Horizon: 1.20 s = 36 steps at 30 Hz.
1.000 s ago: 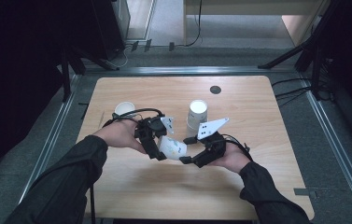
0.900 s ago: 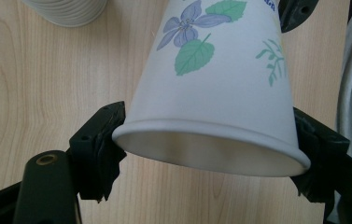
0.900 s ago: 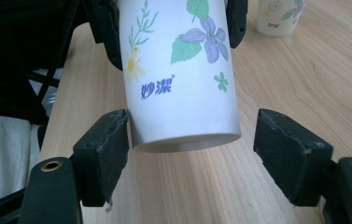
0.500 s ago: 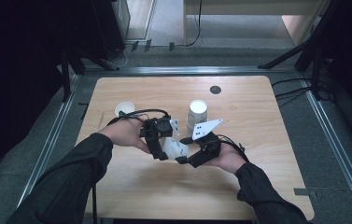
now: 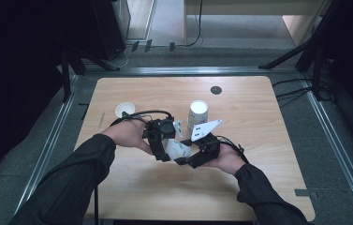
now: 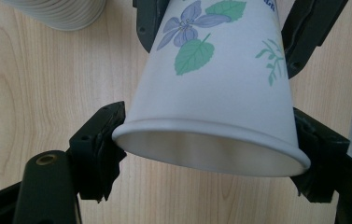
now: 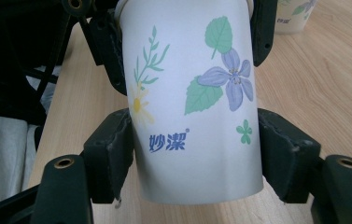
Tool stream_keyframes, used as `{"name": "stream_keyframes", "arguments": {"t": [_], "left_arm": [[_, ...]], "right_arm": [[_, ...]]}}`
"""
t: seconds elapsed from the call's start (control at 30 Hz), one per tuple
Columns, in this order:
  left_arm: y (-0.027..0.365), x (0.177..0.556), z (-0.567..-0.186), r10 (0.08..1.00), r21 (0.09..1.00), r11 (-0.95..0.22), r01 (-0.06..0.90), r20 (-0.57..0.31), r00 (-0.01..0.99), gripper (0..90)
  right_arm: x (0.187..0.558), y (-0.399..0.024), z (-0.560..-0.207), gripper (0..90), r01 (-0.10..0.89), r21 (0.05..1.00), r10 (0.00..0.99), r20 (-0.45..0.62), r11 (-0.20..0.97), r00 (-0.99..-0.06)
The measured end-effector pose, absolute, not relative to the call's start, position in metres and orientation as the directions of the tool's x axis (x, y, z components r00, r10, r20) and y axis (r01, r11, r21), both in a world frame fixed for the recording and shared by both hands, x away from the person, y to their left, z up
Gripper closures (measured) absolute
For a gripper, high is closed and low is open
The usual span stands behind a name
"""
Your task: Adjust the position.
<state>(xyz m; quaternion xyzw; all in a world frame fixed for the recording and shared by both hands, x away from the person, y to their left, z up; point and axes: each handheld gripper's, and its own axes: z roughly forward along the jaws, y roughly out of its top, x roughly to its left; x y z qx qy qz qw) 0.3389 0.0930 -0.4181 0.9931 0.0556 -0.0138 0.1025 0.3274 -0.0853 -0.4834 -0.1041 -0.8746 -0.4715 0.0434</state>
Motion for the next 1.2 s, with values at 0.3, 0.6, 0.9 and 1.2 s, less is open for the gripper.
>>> {"name": "stream_keyframes", "arguments": {"t": [0.3, 0.6, 0.9, 1.2], "left_arm": [[0.097, 0.338, -0.418, 0.086, 0.225, -0.97, 0.091, -0.029, 0.996, 21.5], [0.106, 0.34, -0.415, 0.148, 0.307, -0.938, 0.158, -0.053, 0.987, 13.7], [0.126, 0.339, -0.415, 0.202, 0.442, -0.87, 0.219, -0.086, 0.976, 12.9], [0.145, 0.332, -0.425, 0.243, 0.537, -0.796, 0.277, -0.135, 0.961, 12.6]], "right_arm": [[0.326, -0.085, -0.482, 34.1, 0.213, 0.815, 0.132, 0.168, 0.54, -0.977], [0.328, -0.091, -0.479, 34.0, 0.223, 0.822, 0.139, 0.176, 0.525, -0.975], [0.329, -0.102, -0.474, 33.9, 0.217, 0.838, 0.137, 0.172, 0.5, -0.976], [0.331, -0.113, -0.468, 34.0, 0.233, 0.858, 0.154, 0.181, 0.458, -0.971]]}}
